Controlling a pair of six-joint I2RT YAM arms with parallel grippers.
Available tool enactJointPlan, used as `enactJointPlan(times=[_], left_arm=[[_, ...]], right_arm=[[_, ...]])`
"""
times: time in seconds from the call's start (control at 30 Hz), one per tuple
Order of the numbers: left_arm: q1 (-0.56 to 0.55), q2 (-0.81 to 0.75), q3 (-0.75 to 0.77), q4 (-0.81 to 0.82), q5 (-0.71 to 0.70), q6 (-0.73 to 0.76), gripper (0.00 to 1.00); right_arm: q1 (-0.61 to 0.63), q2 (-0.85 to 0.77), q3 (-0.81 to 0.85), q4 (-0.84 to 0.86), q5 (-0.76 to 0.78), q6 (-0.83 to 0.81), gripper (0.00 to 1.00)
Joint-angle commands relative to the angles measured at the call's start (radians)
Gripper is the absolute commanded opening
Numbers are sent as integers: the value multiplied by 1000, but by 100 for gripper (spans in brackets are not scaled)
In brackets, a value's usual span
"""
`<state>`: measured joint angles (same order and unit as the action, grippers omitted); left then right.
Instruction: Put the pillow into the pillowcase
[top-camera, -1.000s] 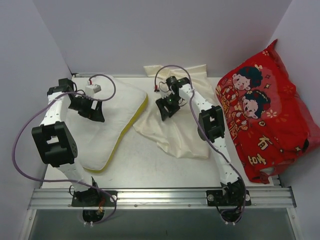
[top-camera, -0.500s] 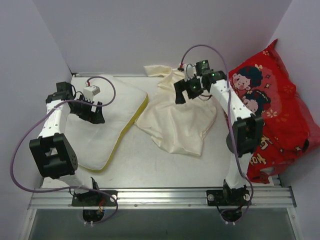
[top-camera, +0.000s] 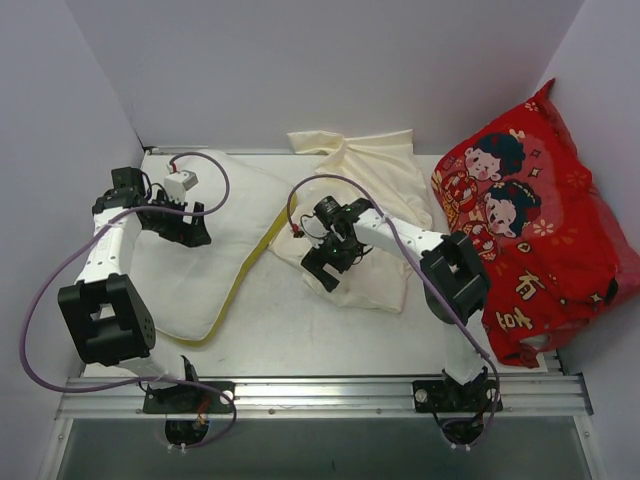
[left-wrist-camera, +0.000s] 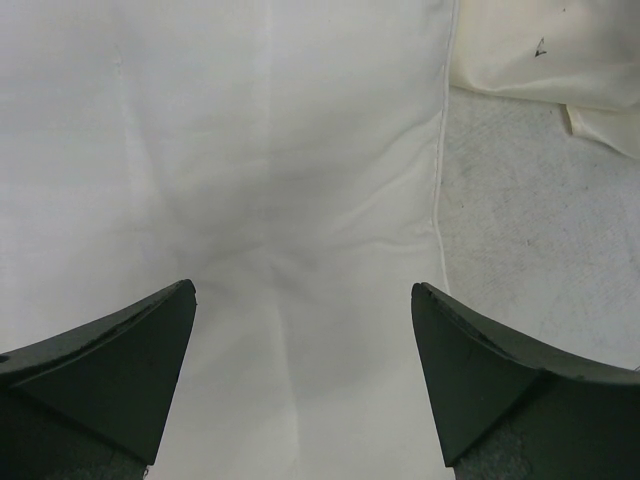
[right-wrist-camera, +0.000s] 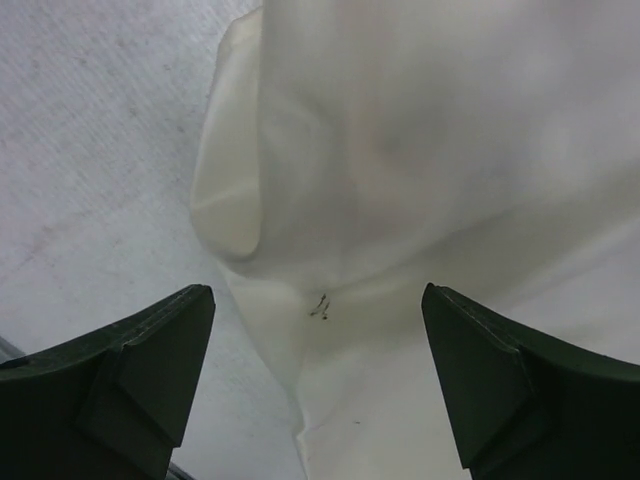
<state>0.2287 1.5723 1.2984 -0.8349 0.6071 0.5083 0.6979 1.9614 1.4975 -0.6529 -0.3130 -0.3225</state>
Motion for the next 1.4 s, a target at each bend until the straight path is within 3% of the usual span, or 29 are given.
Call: enactJointPlan(times=[0.0,0.13,0.23,0.33,0.37,0.53,0.67,0.97,1.17,1.37], left_arm=[[-2,-47,-10,43,16,-8,97],[-2,-48,-10,46,8,-2,98],[-2,-28,2,49,5,-11,97],[-2,-8,15,56,13,-27,98],[-2,-3,19,57,17,-31,97],[-5,26,45,59,3,-30,97],[-11,69,97,69,-39,-53,98],[-81,235,232,155,-240,-137,98],[-147,373,311,209,-300,-186,97],[-183,485,341,270,-455,-157,98]], right_arm=[[26,40,9,30,123,19,88],[31,85,23,36,117,16,74],[31,96,24,36,71,7,58],[26,99,35,29,32,-3,23],[23,81,43,21,16,3,0],[-37,-74,108,1,-43,26,0],[-126,-110,185,-2,-49,45,0],[-202,-46,262,-19,-8,25,0],[-221,-13,291,-24,-6,49,0],[-225,-7,282,-27,-14,51,0]])
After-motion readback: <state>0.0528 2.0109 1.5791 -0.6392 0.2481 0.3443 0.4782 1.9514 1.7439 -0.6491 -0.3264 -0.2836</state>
